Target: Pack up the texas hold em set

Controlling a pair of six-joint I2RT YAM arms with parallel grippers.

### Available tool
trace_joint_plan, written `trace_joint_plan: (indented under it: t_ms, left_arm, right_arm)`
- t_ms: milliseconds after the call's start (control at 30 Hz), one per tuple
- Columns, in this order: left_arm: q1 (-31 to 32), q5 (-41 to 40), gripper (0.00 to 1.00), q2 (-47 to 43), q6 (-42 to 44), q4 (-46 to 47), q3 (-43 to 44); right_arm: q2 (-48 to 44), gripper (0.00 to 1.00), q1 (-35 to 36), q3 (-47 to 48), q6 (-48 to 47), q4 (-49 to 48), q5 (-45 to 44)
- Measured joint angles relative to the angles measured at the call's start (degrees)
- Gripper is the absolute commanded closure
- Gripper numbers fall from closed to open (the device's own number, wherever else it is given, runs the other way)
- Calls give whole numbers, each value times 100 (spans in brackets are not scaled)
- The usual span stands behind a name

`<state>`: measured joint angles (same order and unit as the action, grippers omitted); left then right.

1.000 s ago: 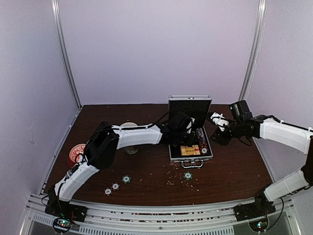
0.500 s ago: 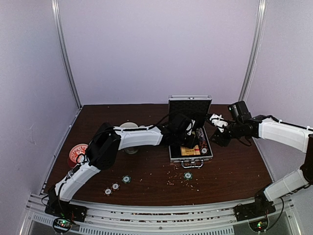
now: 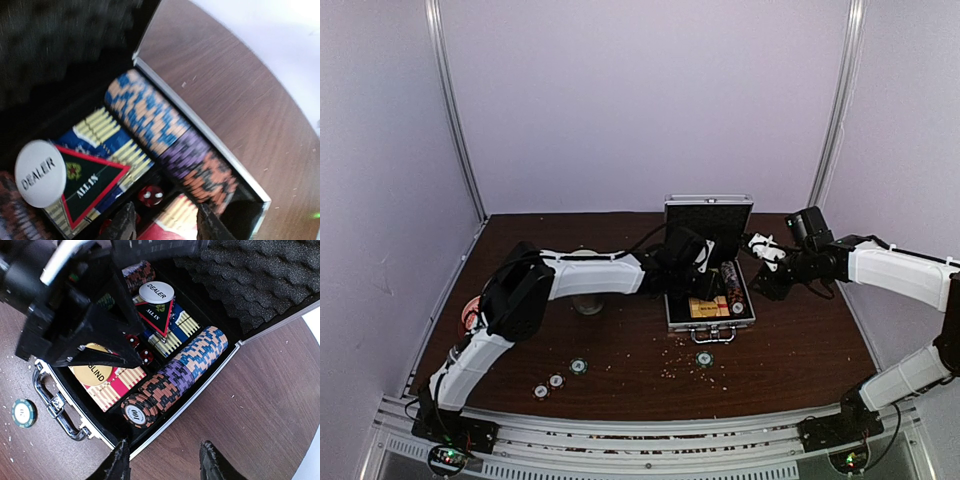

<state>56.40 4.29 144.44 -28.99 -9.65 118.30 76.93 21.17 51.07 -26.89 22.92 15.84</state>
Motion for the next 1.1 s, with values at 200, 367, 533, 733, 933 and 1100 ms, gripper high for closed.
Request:
trace_joint_plan:
  t_ms: [200,367,533,733,933,1100]
  left_arm:
    - [4,96,57,-302,0,151,-44]
    - [39,151,57,-468,17,216,-146]
    - [76,192,56,-728,87,201,-503]
    - [208,188,51,-1523,365,-31,-1598]
    - [597,-212,49,-2623,621,-743,-2776]
    - [782,-413,48,-3471,625,-1484,-3663]
  right_arm:
    - [0,51,0,0,-13,2,7]
    - [2,51,0,0,-15,2,24]
    - [2,51,0,0,-39,7,39]
    - [24,50,-4,0,-122,61,50]
    - [55,50,-4,0,-164,92,98]
    - [186,50,-4,0,-201,142,136]
